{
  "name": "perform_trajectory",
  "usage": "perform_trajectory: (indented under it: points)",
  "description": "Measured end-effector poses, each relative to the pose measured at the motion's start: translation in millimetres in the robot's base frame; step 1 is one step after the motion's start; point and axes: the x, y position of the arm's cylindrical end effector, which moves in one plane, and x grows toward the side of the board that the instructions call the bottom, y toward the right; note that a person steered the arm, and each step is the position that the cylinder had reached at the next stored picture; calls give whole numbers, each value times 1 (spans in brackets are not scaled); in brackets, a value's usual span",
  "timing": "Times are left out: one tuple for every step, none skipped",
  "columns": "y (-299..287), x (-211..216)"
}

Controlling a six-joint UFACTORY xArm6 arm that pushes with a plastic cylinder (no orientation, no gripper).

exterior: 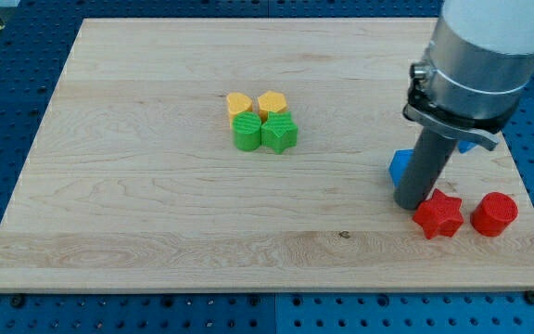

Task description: Move the blue cube to the left of the blue triangle

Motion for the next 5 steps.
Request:
perform_trajectory:
  points:
    - [5, -23]
    - [1, -42]
    - [1, -58]
    - [1, -58]
    - [1, -59]
